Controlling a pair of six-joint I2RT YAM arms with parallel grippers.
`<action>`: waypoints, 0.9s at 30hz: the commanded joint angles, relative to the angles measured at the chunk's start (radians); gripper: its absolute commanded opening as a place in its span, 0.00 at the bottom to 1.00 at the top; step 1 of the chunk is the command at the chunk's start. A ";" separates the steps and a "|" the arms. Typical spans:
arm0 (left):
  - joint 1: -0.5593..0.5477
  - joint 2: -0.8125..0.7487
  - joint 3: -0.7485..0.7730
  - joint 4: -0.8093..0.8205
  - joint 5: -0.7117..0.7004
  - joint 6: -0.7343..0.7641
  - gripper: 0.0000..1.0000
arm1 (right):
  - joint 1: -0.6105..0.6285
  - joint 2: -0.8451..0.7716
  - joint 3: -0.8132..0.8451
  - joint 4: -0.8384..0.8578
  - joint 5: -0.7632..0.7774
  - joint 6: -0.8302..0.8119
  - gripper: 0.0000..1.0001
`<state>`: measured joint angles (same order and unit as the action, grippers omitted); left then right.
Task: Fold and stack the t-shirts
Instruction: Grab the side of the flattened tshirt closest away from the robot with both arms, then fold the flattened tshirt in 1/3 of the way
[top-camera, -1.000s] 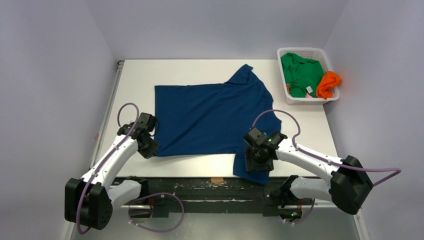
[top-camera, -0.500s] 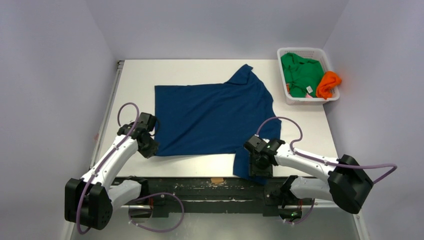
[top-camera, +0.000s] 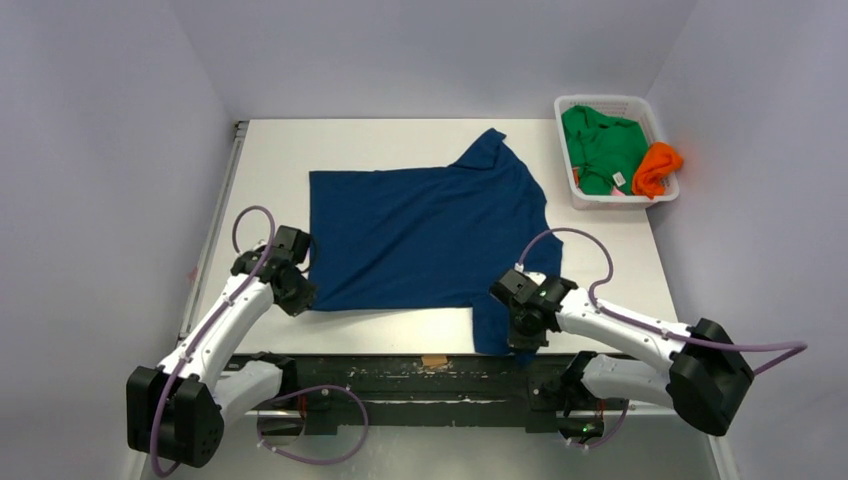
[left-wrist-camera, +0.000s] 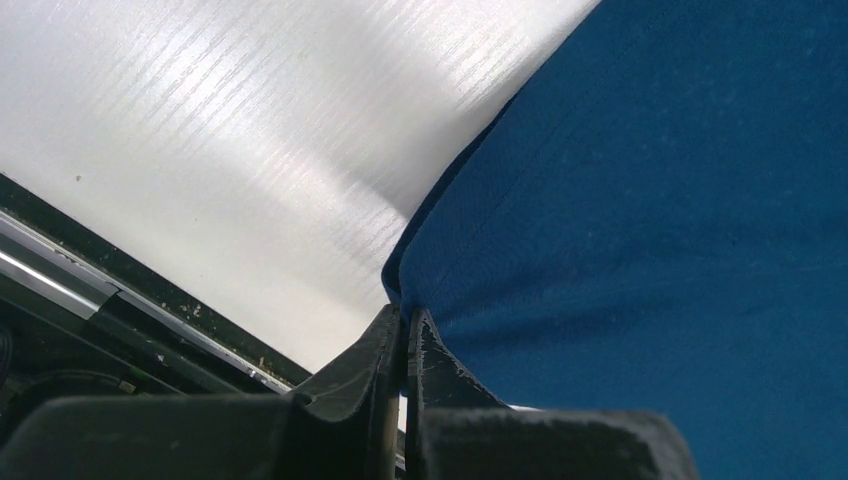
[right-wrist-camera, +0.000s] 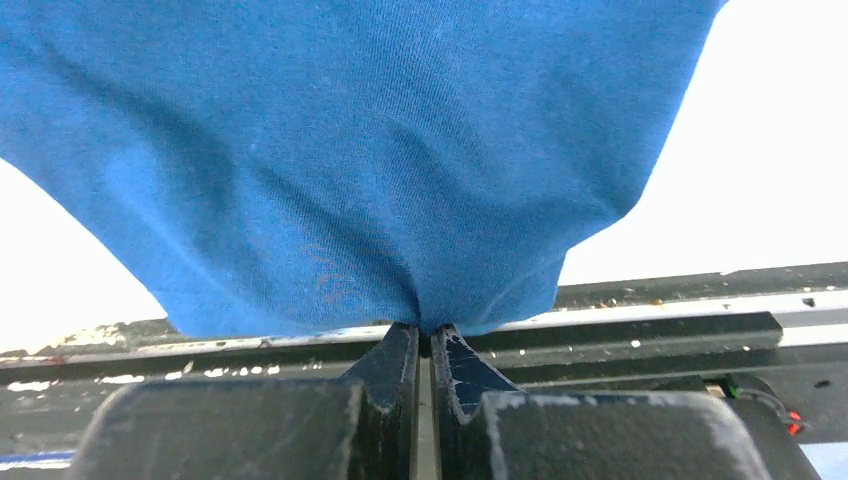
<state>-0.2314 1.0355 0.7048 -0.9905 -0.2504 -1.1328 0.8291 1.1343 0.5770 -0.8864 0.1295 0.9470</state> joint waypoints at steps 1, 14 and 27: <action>-0.002 -0.036 0.023 -0.052 -0.010 0.018 0.00 | -0.008 -0.053 0.105 -0.158 0.027 -0.020 0.00; -0.001 -0.170 -0.019 -0.228 0.017 -0.041 0.00 | -0.005 -0.194 0.057 -0.292 -0.211 0.007 0.00; 0.001 -0.082 0.120 -0.109 0.000 -0.033 0.00 | -0.229 0.047 0.397 -0.093 -0.112 -0.272 0.00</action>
<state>-0.2314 0.9154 0.7597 -1.1599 -0.2359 -1.1519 0.6689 1.1316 0.8734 -1.0637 -0.0139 0.7979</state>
